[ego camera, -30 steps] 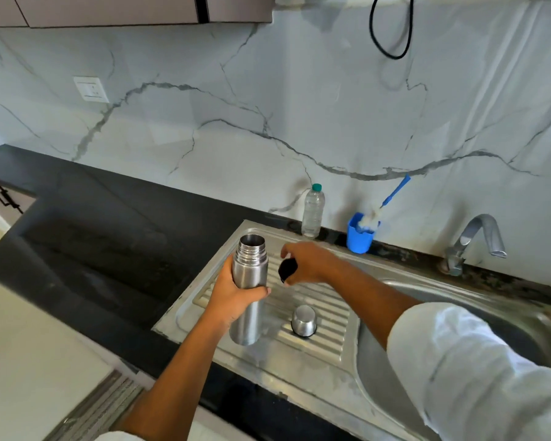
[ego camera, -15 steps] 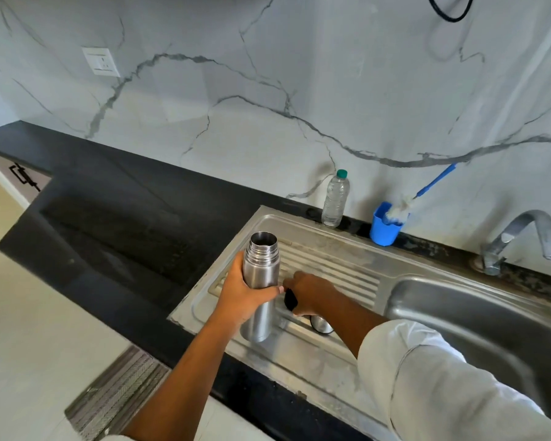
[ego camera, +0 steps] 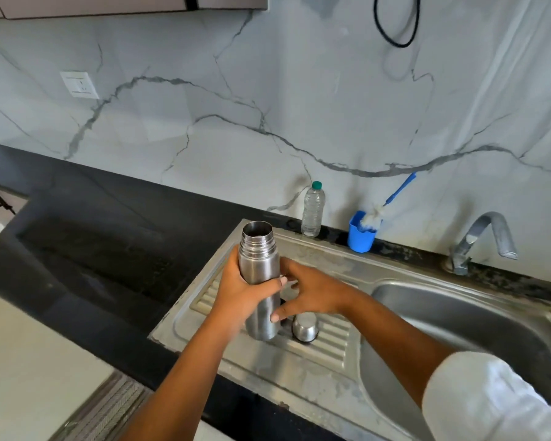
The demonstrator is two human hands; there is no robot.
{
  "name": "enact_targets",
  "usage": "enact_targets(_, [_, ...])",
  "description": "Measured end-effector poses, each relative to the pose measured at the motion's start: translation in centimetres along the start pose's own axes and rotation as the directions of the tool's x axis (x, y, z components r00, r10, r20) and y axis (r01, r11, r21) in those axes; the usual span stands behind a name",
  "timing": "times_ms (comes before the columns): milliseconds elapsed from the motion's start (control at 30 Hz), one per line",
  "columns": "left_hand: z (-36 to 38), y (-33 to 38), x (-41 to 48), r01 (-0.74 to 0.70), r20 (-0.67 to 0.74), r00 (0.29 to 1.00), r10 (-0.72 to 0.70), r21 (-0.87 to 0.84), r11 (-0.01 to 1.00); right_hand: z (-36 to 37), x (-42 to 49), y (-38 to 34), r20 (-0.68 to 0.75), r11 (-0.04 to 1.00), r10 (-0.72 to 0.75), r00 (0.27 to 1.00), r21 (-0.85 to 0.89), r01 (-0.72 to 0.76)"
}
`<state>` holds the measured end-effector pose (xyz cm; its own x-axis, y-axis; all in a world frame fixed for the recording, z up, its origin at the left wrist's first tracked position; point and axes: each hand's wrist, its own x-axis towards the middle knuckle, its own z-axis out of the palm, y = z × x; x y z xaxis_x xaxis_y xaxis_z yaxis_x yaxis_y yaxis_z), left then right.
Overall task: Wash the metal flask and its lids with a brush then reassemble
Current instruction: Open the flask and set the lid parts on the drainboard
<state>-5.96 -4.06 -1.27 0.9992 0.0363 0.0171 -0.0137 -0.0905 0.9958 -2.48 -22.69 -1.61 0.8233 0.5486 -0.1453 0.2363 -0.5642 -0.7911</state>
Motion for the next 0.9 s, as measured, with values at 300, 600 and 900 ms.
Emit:
enact_targets(300, [10.9, 2.8, -2.6, 0.054, 0.277, 0.961, 0.008, -0.215, 0.975, -2.9, -10.6, 1.4, -0.452, 0.976, 0.0, 0.892, 0.195, 0.099])
enact_targets(600, [18.5, 2.0, -5.4, -0.019, 0.577, 0.816, -0.024, 0.07, 0.997, -2.4, -20.4, 6.5, -0.642, 0.962, 0.258, 0.722, 0.238, -0.133])
enact_targets(900, [21.3, -3.9, -4.2, -0.197, 0.569, 0.82, -0.062, 0.382, 0.903, -1.8, -24.7, 12.9, -0.636, 0.892, 0.388, 0.667, 0.076, -0.446])
